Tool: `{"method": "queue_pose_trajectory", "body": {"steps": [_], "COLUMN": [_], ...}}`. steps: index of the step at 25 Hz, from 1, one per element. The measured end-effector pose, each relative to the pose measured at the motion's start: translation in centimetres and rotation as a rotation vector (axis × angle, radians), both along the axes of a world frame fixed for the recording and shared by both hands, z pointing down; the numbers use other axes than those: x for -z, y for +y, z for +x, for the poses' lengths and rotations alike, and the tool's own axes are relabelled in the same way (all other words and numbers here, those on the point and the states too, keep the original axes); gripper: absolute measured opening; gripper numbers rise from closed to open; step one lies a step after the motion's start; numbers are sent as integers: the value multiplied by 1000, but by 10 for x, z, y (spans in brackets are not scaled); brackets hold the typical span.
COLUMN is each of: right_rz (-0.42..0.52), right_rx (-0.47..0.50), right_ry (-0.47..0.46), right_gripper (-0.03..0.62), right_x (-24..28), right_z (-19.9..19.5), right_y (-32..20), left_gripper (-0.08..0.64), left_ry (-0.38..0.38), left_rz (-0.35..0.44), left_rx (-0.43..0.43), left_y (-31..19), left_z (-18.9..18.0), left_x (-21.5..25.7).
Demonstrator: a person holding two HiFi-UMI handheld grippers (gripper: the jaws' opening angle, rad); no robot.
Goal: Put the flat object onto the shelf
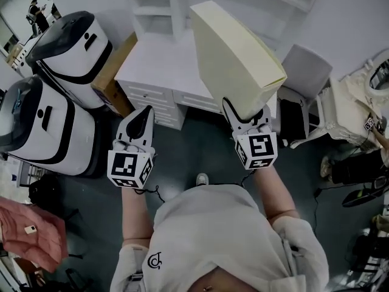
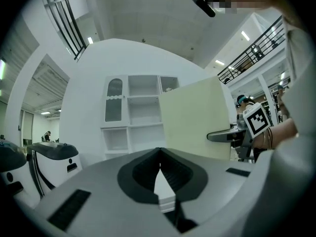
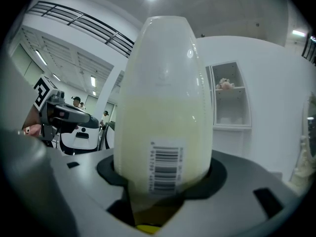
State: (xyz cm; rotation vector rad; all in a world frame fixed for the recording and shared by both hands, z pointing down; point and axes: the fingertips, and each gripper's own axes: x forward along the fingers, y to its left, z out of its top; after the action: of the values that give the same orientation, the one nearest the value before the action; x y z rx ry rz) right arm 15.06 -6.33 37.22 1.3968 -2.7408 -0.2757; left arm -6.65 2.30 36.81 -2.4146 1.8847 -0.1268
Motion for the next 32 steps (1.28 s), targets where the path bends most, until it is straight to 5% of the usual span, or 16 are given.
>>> {"method": "queue_pose_trajectory", "body": {"steps": [13,24,32], "right_rz": [-9,16,91], "right_rx": [-55,-232,-382], "right_ry": [26,53,272], "right_gripper": [279,279,281], "right_x": [6,36,113], "right_z": [-21,-68,-99], "right_y": [-142,-225,-288], "left_gripper": [12,12,12], "left_ry": [-29,-27,-41], "left_rz": [13,48,77], "left_rx": [-57,-249,-383], "left_y": [-150,-266,-305], "left_z": [-24,-72,-105], "left_x": [9,31,46]}}
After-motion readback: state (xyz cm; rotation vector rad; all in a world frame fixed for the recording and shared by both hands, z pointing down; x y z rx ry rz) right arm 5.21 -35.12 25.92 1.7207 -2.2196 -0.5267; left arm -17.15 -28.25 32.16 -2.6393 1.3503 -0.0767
